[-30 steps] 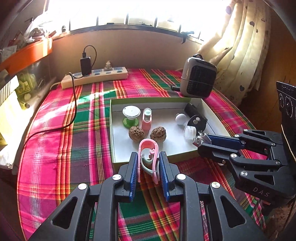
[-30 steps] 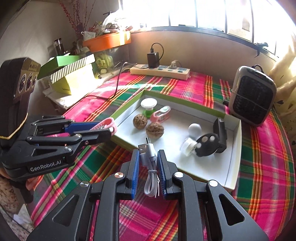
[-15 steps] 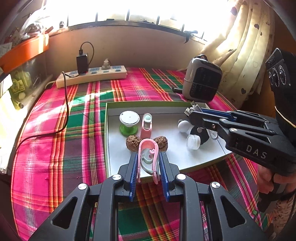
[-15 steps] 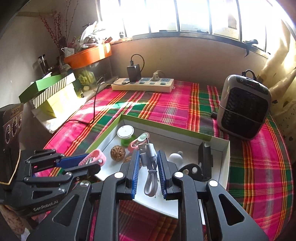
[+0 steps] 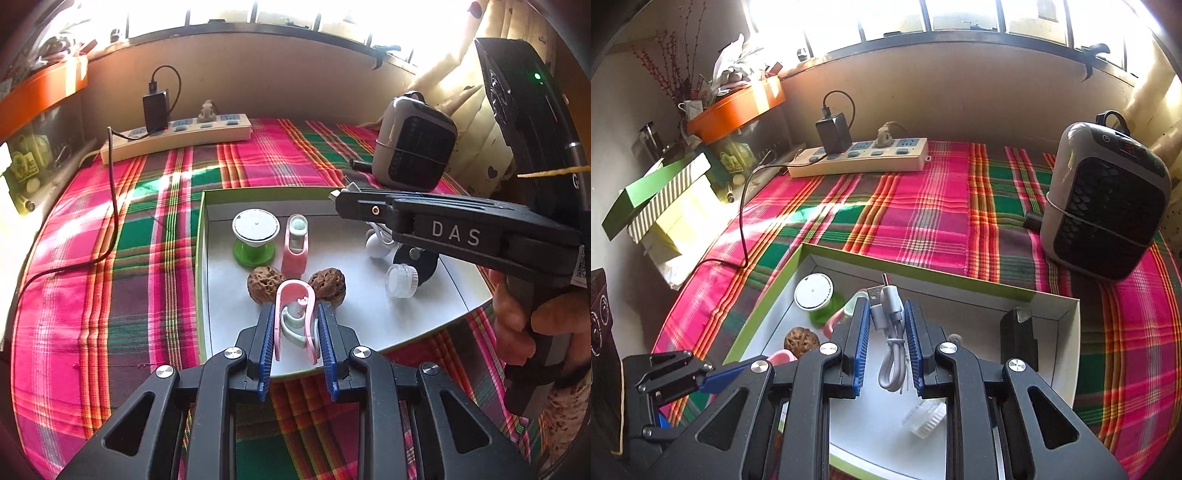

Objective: Organize objects
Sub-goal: 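Lower the pink clip and white cable onto the box floor and open both grippers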

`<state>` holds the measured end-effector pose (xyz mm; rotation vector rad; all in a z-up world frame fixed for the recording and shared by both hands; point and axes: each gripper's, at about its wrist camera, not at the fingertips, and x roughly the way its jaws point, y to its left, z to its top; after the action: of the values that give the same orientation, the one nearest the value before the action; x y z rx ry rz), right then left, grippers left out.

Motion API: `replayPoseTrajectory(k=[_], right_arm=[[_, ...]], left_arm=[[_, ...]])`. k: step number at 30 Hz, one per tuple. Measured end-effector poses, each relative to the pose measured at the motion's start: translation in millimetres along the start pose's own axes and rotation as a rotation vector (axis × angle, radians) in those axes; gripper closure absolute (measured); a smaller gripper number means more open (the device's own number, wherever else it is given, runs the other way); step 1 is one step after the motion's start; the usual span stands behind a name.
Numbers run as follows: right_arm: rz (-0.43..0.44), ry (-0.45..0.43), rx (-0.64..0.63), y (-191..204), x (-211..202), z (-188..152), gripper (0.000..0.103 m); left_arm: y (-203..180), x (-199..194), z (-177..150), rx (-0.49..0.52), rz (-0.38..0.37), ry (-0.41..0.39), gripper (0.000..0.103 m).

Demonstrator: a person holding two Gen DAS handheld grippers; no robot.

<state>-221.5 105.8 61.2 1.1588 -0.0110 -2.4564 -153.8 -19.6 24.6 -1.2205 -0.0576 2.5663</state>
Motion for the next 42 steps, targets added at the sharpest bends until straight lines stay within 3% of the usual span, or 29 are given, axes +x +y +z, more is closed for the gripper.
replayPoseTrajectory(k=[13, 42], right_arm=[[-0.036, 0.080, 0.054, -5, 29, 7, 0.082], [-0.047, 0.104, 0.053, -4, 43, 5, 0.082]], left_arm=[[0, 13, 1, 0.008, 0.008, 0.021, 0.082], [0, 15, 3, 0.003, 0.014, 0.028, 0.081]])
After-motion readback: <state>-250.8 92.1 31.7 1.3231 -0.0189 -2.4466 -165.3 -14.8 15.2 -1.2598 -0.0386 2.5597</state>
